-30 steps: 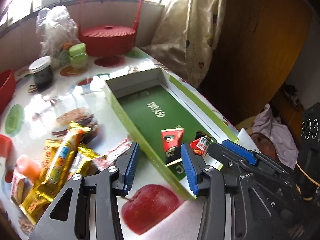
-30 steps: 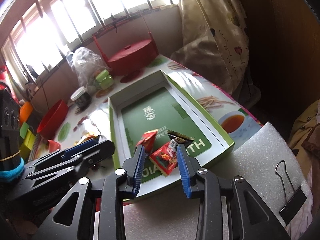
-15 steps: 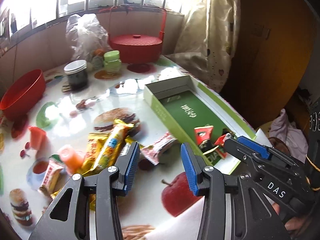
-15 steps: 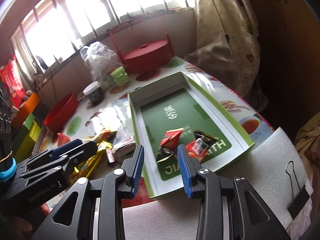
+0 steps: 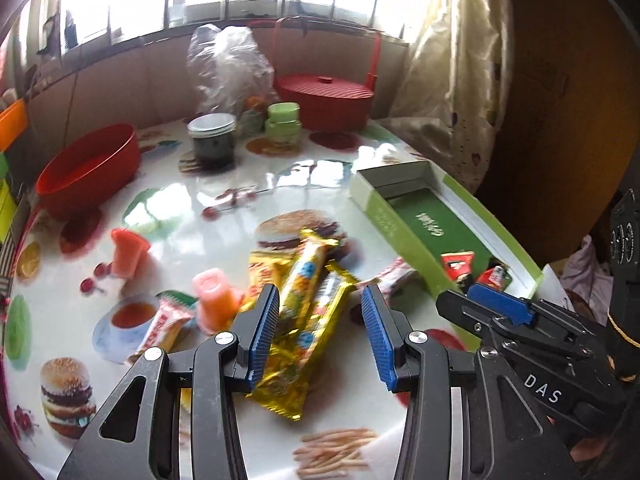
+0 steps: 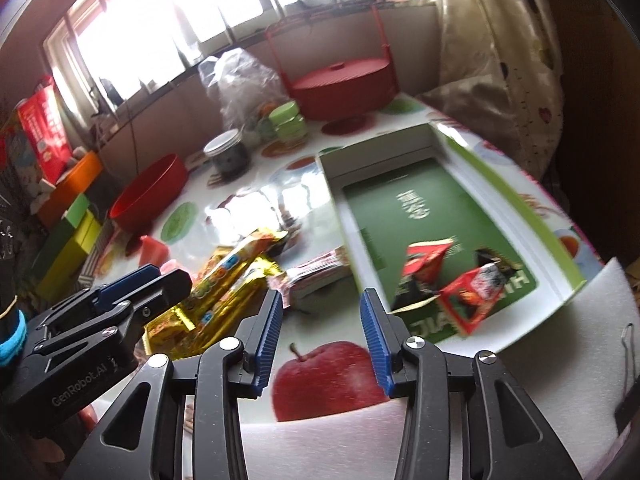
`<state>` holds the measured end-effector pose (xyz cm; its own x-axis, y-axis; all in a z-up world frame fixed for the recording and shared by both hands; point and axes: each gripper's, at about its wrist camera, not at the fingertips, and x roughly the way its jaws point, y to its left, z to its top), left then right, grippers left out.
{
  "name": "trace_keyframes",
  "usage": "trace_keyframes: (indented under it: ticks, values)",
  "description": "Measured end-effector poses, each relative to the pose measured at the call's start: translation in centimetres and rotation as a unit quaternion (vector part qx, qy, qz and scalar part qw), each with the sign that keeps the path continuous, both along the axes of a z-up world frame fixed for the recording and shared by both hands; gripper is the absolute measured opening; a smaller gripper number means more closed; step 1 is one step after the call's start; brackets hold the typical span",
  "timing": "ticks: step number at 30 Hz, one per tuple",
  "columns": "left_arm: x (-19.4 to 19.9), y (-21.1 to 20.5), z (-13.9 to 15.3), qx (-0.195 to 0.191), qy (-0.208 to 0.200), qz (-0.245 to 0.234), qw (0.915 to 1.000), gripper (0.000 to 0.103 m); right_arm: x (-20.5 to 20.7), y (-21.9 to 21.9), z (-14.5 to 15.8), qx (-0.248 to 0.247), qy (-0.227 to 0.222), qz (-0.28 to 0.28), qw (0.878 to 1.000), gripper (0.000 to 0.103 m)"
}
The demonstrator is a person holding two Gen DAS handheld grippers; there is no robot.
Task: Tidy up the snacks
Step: 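Move both open tools back over the snack pile, then grasp a long gold wafer bar with the right tool and lift it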
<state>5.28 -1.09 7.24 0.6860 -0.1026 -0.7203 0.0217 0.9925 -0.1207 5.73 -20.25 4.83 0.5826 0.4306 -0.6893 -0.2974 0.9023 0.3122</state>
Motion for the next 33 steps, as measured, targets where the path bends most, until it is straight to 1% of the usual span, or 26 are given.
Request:
trace_keyframes:
  ticks: [7,13,18,21,24,33]
  values:
    - [-0.9,3.7,-0.9,-0.024,0.002,0.034,0.9991,0.044,0.8,2.8,-1.3,-0.002,0.026,0.029,0.999,0.041]
    - [-1.5,6.3,-1.6,-0.031,0.005,0.061,0.9976,0.044,1.7,5.3,-2.4,0.003,0.051,0.048,0.998,0.042]
    - [-2.0,7.9,-2.3,-0.037,0.012,0.082,0.9959,0.044,2.1,7.2,-2.9,-0.002,0.057,0.061,0.997,0.042]
    - [-2.2,8.5,-2.5,-0.042,0.011,0.085,0.9955,0.044,2.4,8.2,-3.2,-0.009,0.064,0.065,0.996,0.043]
    - [-2.3,8.7,-2.5,-0.046,0.009,0.084,0.9953,0.044,2.5,8.7,-3.4,-0.009,0.07,0.062,0.996,0.045]
    - [-2.1,9.0,-2.8,-0.056,0.011,0.08,0.9951,0.044,2.6,10.3,-3.9,-0.032,0.068,0.067,0.995,0.046]
